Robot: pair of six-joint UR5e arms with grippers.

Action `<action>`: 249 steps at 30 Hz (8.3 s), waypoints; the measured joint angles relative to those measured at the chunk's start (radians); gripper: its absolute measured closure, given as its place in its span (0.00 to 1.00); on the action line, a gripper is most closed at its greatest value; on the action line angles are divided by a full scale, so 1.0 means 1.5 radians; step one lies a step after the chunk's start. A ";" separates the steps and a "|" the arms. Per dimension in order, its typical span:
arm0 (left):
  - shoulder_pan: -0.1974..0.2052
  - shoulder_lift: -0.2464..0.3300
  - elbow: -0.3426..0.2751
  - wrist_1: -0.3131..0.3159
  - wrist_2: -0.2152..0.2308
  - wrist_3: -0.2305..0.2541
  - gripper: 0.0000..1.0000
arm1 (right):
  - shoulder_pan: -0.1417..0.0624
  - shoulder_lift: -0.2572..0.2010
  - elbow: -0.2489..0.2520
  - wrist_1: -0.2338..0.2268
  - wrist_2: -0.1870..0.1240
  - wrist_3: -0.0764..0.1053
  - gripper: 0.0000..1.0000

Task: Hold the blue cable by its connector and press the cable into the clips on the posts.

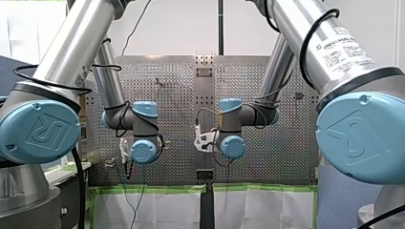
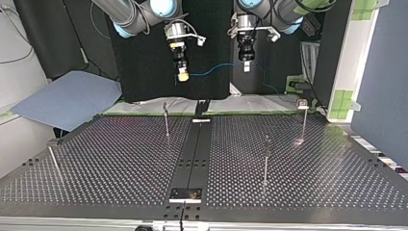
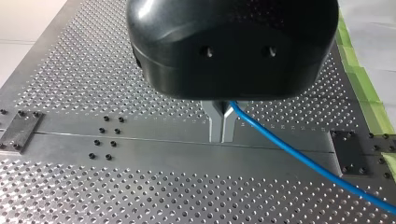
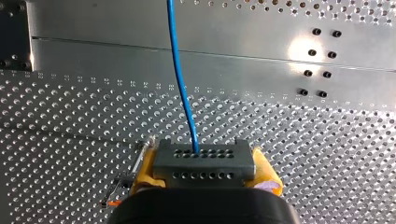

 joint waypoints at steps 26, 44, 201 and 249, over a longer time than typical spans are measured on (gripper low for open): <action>0.000 0.000 0.000 0.000 0.000 0.000 1.00 | 0.000 0.000 0.000 0.000 0.000 0.000 1.00; 0.000 0.000 0.000 0.000 0.000 0.000 1.00 | 0.000 0.000 0.000 0.000 0.000 0.000 1.00; 0.190 0.327 0.166 -0.368 0.106 0.018 0.98 | 0.032 -0.074 -0.329 0.291 -0.084 0.089 1.00; 0.237 0.249 0.256 -0.368 0.182 0.014 0.95 | -0.007 -0.027 -0.448 0.364 -0.124 0.153 1.00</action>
